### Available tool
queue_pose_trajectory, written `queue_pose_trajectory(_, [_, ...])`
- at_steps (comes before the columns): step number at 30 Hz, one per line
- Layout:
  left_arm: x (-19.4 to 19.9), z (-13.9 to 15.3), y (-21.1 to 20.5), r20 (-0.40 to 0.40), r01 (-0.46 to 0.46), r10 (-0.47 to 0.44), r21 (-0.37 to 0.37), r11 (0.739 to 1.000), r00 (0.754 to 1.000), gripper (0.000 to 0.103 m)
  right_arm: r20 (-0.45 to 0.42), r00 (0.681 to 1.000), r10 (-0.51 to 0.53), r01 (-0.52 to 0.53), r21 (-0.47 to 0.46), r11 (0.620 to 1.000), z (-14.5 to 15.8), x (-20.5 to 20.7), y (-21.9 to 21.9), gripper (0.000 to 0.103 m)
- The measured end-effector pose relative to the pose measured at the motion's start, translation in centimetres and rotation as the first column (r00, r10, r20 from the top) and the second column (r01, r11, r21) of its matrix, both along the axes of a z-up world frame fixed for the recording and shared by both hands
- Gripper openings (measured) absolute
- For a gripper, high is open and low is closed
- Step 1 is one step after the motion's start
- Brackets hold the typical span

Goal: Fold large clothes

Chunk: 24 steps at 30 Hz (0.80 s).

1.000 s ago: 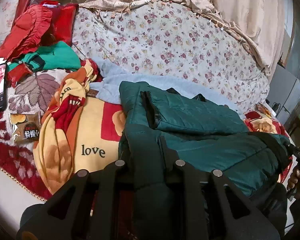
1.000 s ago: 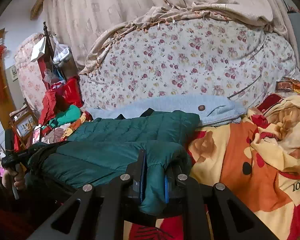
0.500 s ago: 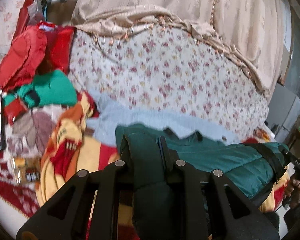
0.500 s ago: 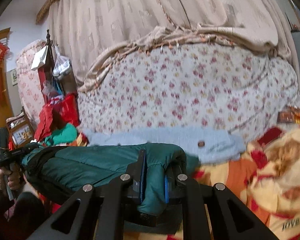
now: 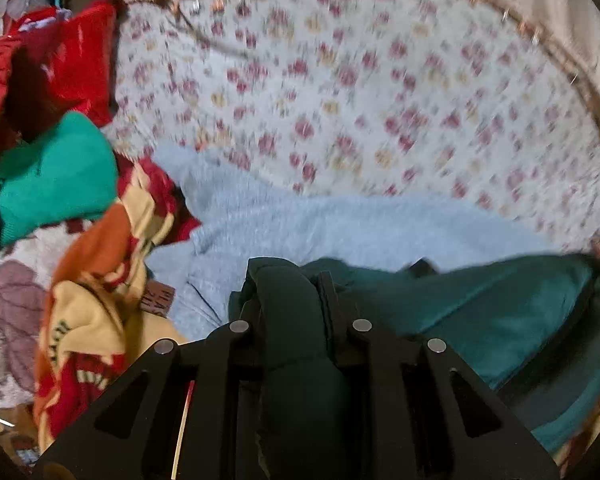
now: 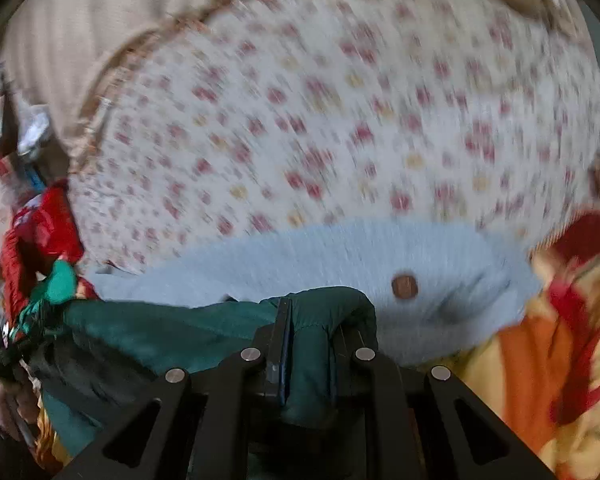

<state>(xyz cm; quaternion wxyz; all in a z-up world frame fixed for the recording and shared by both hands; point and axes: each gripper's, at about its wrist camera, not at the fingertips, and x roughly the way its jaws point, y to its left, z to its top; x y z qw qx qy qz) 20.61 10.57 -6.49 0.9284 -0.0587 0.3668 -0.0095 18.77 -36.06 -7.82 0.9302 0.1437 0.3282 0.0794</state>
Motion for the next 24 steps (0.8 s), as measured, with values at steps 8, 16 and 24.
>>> queue_pose_trajectory(8, [0.9, -3.8, -1.1, -0.043, 0.021, -0.02, 0.035, 0.999, 0.999, 0.021, -0.116, 0.993, -0.02, 0.02, -0.001, 1.0, -6.3, 1.1, -0.3, 0.014])
queue_pose_trajectory(16, [-1.6, 1.1, 4.4, -0.052, 0.122, -0.142, -0.281, 0.952, 0.988, 0.065, -0.133, 0.991, -0.009, 0.037, 0.213, 0.976, -2.2, -2.7, -3.6, 0.054])
queue_pose_trajectory(24, [-7.9, 2.7, 4.8, 0.028, 0.09, -0.086, -0.227, 0.97, 0.996, 0.083, 0.034, 0.997, 0.076, -0.079, 0.081, 0.994, 1.4, -10.3, -1.1, 0.067])
